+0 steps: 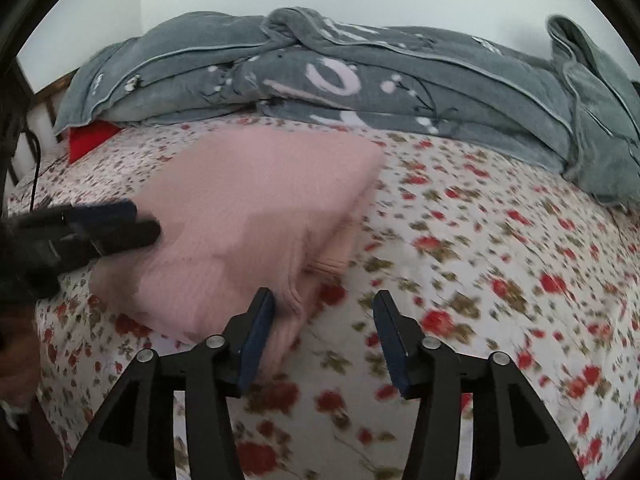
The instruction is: Fold small clothes
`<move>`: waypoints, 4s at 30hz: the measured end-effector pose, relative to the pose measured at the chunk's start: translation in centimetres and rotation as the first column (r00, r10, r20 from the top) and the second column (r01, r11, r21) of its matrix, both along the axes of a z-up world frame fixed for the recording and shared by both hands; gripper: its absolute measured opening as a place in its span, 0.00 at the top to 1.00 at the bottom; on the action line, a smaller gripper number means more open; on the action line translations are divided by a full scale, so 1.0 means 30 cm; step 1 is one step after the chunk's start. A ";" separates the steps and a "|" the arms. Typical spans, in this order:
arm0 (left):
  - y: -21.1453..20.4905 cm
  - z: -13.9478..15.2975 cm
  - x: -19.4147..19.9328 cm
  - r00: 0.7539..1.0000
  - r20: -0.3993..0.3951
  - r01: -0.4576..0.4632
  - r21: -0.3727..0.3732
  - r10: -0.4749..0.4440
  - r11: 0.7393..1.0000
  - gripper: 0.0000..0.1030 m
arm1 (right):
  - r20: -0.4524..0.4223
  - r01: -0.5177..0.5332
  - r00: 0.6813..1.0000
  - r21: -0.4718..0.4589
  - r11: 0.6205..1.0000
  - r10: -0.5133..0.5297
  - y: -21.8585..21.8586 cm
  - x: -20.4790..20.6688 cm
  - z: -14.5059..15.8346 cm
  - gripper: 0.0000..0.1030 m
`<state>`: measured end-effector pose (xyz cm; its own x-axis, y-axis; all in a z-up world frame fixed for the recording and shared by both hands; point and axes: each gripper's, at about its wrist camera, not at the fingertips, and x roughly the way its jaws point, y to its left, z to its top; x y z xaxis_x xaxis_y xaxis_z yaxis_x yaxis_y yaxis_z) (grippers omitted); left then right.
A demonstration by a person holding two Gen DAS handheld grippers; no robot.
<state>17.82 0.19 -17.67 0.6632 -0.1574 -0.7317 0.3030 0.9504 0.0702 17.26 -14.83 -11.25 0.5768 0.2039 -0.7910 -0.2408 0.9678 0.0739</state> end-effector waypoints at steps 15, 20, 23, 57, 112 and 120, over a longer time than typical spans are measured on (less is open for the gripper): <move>0.194 0.186 0.360 0.993 -0.002 -0.118 -0.179 0.120 0.977 0.42 | 0.065 -0.011 0.998 0.188 0.982 -0.002 -0.045 0.375 0.121 0.51; 0.185 0.031 0.523 0.989 -0.100 -0.124 -0.148 0.110 0.981 0.48 | -0.055 -0.051 0.997 0.110 0.993 0.058 0.041 0.503 -0.060 0.63; 0.156 -0.073 0.529 0.987 -0.118 -0.121 -0.093 0.109 0.988 0.52 | -0.095 -0.003 0.995 0.081 0.997 0.011 0.032 0.521 -0.149 0.65; 0.272 0.021 0.198 0.980 -0.126 -0.180 -0.214 0.155 0.960 0.52 | -0.055 -0.020 0.998 0.024 1.000 0.021 0.145 0.292 -0.048 0.60; 0.218 0.022 0.221 0.992 -0.116 -0.059 -0.159 0.040 0.986 0.57 | -0.077 -0.003 0.997 0.119 0.993 0.012 -0.004 0.193 -0.045 0.58; 0.206 0.104 0.352 0.997 -0.051 -0.063 -0.124 0.057 0.990 0.57 | 0.019 -0.012 1.000 0.157 0.988 0.009 -0.026 0.318 0.088 0.56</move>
